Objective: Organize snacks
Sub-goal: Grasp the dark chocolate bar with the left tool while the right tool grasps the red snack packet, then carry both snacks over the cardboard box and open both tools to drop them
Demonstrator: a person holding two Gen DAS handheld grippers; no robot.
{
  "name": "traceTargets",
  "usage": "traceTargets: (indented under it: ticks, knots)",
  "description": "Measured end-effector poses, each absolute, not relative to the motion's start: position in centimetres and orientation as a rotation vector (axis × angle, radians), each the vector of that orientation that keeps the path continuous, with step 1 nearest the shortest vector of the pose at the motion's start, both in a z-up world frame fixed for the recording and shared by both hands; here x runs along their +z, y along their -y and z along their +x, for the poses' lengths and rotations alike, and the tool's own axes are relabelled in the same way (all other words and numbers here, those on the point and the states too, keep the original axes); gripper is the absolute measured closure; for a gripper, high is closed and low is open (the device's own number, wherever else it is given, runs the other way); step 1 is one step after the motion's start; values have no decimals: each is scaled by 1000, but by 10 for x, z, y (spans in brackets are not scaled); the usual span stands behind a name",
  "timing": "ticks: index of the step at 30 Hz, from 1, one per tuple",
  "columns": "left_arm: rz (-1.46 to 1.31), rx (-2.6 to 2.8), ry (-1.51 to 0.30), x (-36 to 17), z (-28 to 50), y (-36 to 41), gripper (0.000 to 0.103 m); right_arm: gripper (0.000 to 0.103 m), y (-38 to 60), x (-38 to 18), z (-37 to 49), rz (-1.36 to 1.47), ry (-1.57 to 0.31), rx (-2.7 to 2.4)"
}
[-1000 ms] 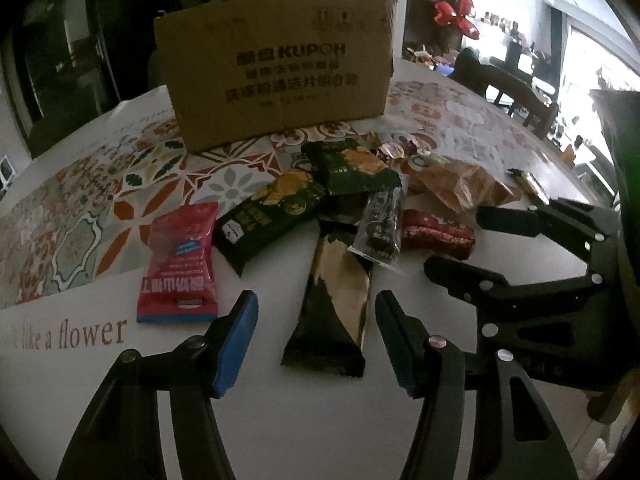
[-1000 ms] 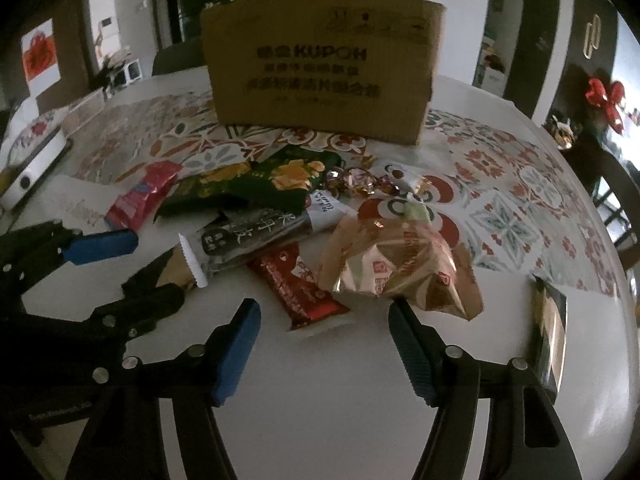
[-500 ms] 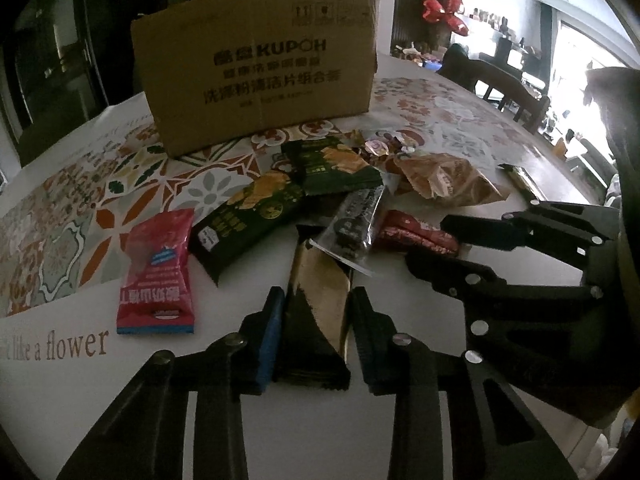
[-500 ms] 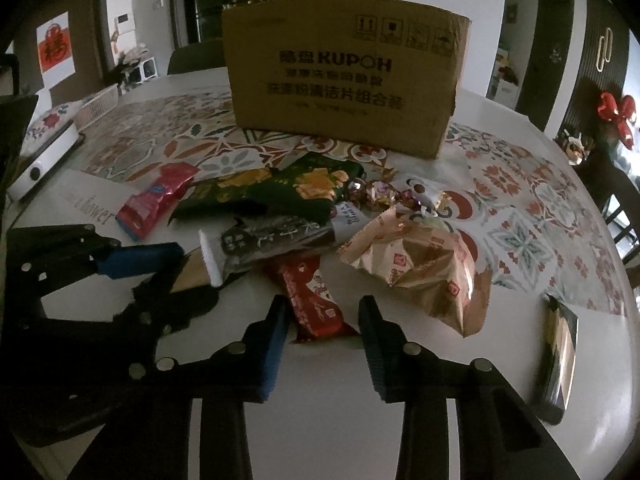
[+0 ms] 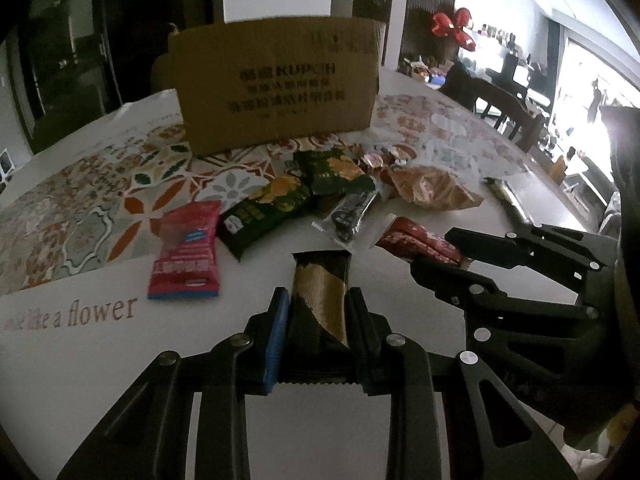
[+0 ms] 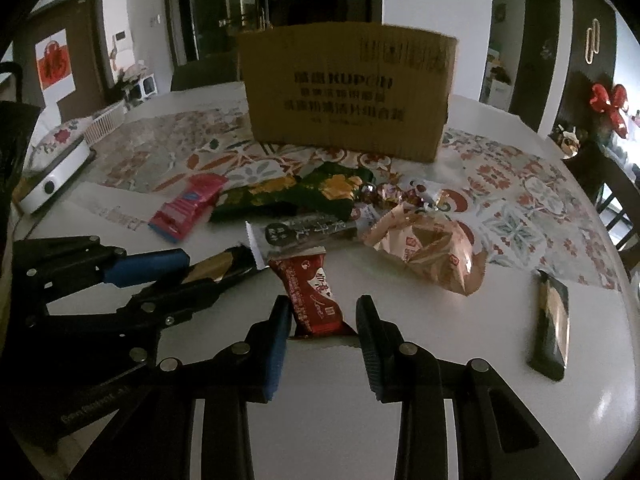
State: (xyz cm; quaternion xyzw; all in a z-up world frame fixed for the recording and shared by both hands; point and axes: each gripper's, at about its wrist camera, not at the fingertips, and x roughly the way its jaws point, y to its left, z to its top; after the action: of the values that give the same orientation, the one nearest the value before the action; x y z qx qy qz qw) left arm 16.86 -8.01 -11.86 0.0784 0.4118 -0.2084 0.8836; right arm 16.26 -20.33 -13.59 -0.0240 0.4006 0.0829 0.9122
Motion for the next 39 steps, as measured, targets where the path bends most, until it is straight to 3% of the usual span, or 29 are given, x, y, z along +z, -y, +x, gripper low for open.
traceTargets:
  ticks: [21,39]
  knots:
    - [120,-371,-663,-63,151,58,74,69,197,-86,140,4,-669,121]
    - [121,-342,-432,7,188,58,74,68,211,-18,182,35,-490,83]
